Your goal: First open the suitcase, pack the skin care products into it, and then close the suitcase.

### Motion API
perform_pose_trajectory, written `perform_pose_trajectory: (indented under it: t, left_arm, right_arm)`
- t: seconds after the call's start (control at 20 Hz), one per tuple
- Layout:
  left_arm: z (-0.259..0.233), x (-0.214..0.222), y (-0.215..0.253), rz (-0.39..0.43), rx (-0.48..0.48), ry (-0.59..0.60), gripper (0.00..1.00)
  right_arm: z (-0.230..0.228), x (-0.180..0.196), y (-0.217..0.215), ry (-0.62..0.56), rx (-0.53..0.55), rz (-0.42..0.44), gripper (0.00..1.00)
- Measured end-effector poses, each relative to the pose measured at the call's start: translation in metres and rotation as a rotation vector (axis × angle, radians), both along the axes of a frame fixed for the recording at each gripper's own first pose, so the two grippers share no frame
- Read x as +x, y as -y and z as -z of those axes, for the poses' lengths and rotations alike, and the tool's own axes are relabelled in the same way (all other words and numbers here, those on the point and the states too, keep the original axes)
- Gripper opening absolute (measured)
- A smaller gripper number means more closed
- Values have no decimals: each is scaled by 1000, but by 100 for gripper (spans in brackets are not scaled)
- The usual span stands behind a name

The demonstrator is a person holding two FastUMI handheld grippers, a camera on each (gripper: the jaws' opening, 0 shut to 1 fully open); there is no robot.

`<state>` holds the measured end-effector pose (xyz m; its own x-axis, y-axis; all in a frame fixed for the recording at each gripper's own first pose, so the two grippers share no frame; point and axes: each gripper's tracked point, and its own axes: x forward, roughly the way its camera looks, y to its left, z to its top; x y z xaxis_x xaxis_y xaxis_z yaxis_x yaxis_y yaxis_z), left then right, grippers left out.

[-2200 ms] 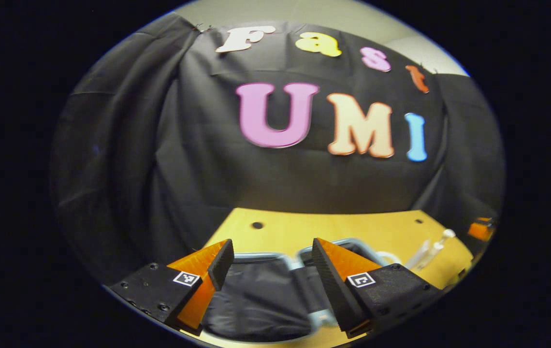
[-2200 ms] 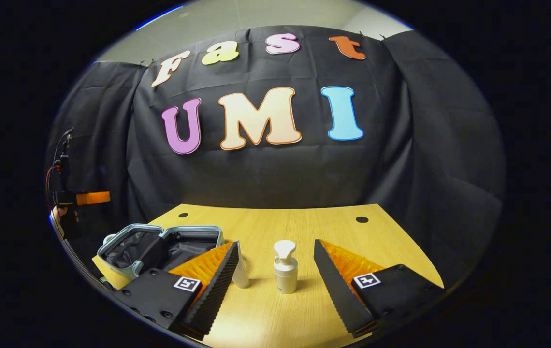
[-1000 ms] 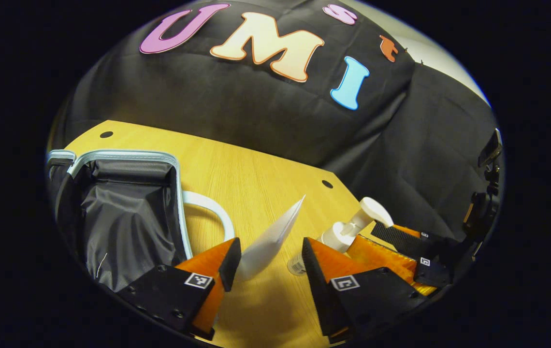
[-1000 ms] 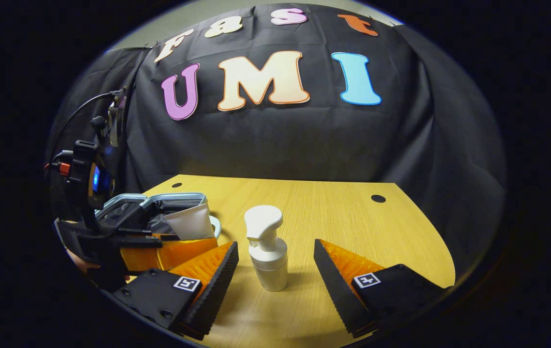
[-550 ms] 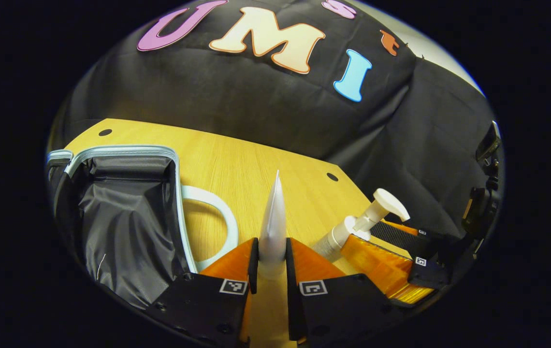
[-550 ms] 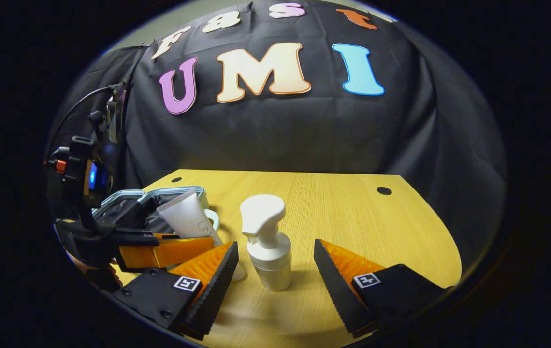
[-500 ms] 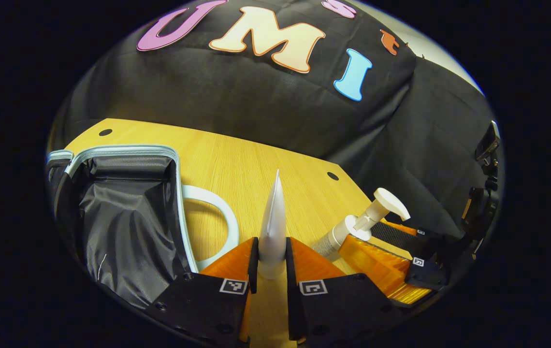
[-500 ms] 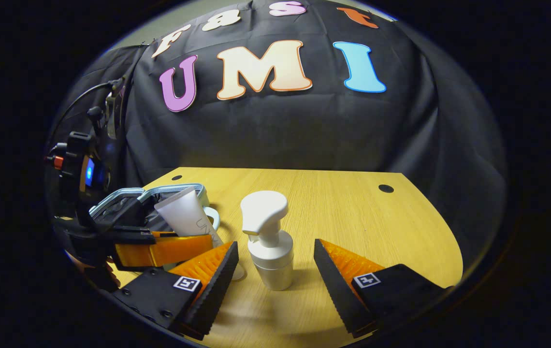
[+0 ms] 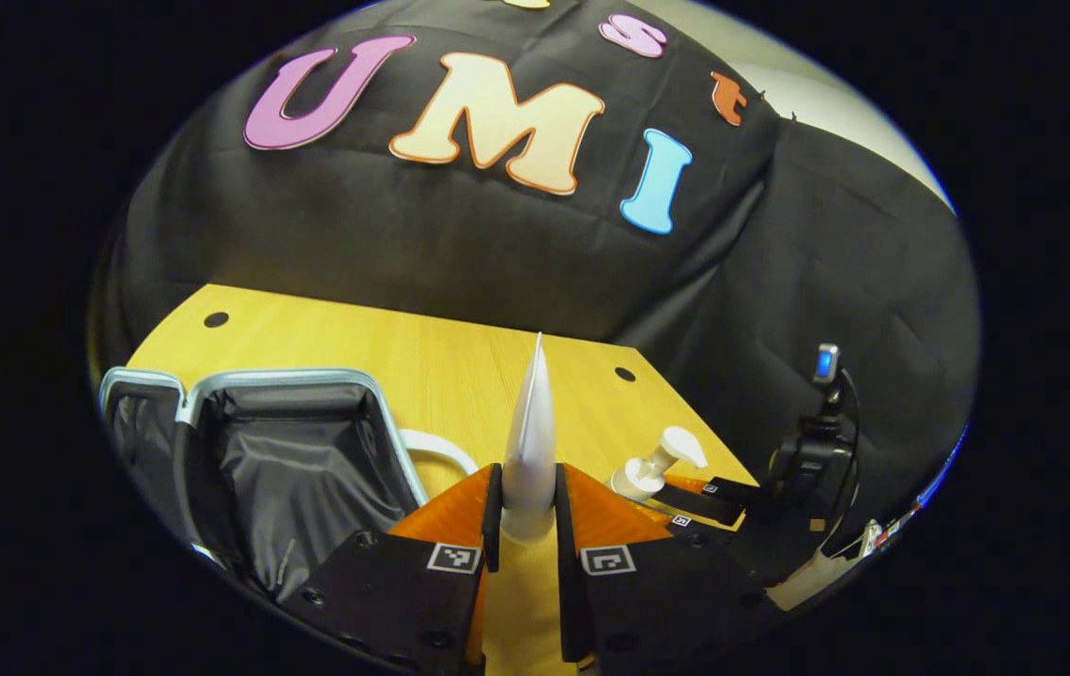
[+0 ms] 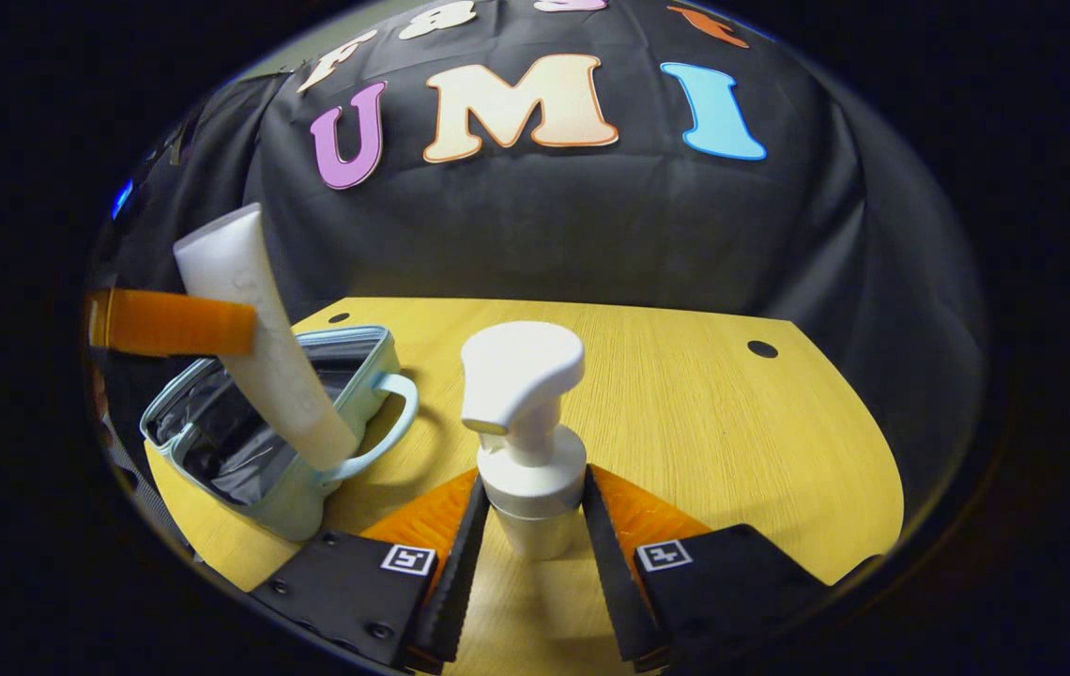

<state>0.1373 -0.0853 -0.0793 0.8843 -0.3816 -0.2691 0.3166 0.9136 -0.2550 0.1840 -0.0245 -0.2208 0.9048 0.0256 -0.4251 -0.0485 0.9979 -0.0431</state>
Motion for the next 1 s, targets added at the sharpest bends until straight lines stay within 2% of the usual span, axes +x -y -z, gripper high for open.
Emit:
perform_pose_trajectory:
  t: [0.05,0.15,0.25,0.3,0.35,0.55,0.7,0.85,1.0]
  left_arm:
    - [-8,-4,-10,-7,-6,1,21]
    - [-19,-11,-31,-11,-4,-9,24]
    - [-21,-13,-58,-35,6,-28,24]
    - [-17,-14,-71,-44,15,-48,21]
    - [-10,-18,-82,-46,19,-76,24]
    - [22,-29,-117,-50,-1,-231,24]
    - [48,-35,-140,-50,64,-326,24]
    - [72,-35,-149,-33,87,-425,24]
    - [92,-29,-160,-54,109,-509,24]
  right_arm:
    - [-2,-3,0,-6,8,4,62]
    - [-4,-7,-6,-26,26,-3,62]
    - [-18,-13,-19,-19,39,-26,62]
    - [-27,-17,-28,-13,41,-40,62]
    - [-34,-21,-36,-8,46,-56,62]
    - [-66,-32,-82,-25,100,-112,62]
    - [-80,-35,-120,-50,139,-167,60]
    - [-80,-31,-157,-76,143,-223,61]
    - [-66,-30,-191,-137,156,-276,61]
